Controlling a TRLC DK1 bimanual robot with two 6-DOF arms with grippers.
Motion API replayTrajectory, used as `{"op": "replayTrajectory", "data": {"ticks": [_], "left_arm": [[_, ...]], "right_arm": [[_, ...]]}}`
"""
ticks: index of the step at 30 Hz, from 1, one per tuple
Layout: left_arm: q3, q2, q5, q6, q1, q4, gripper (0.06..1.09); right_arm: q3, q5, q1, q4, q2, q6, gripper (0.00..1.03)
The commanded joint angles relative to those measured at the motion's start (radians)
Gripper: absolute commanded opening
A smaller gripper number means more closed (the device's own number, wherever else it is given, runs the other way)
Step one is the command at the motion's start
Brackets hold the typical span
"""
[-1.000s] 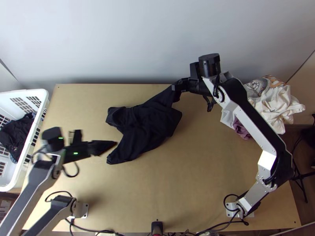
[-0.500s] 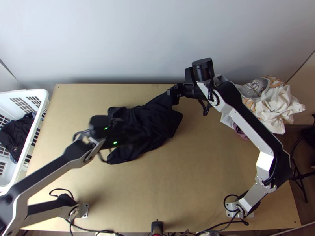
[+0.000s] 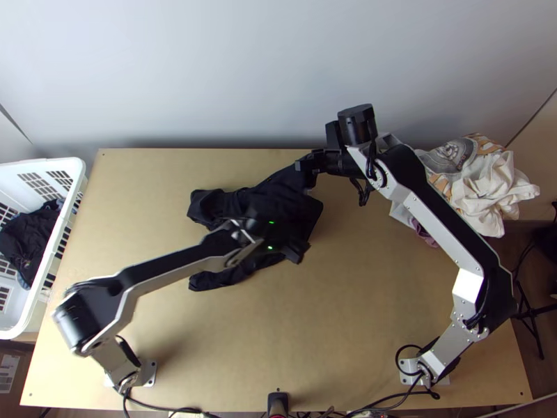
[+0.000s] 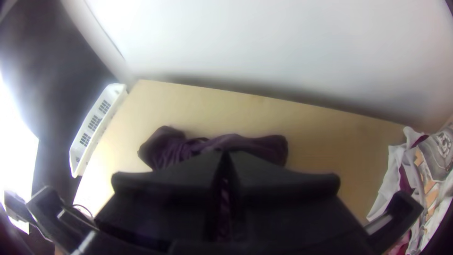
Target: Fold the t-shirt
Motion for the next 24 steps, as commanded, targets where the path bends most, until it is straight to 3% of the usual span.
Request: {"op": "replayTrajectory", "data": {"ticks": [1, 11, 16, 18, 21, 22, 24], "left_arm": [[0.108, 0.129, -0.122, 0.084, -0.077, -0.010, 1.03], [0.165, 0.217, -0.300, 0.136, -0.114, -0.002, 1.03], [0.148, 0.218, -0.330, 0.134, -0.100, -0.010, 1.03], [0.133, 0.211, -0.330, 0.125, -0.080, -0.014, 0.84], [0.110, 0.178, -0.324, 0.116, -0.028, -0.024, 0.22], [0.100, 0.161, -0.315, 0.113, -0.010, -0.045, 0.10], [0.045, 0.100, -0.283, 0.110, 0.035, -0.060, 0.11]], "right_arm": [[0.013, 0.001, -0.001, -0.005, 0.000, -0.001, 0.03], [0.015, 0.001, -0.010, -0.008, 0.000, -0.004, 0.03], [0.013, -0.001, -0.033, -0.008, -0.008, -0.004, 0.03], [0.012, -0.001, -0.038, -0.008, -0.009, -0.004, 0.03], [0.012, -0.001, -0.039, -0.008, -0.012, -0.002, 0.03], [0.012, -0.001, -0.041, -0.008, -0.012, -0.002, 0.03], [0.013, -0.001, -0.044, -0.008, -0.012, -0.002, 0.03]]}}
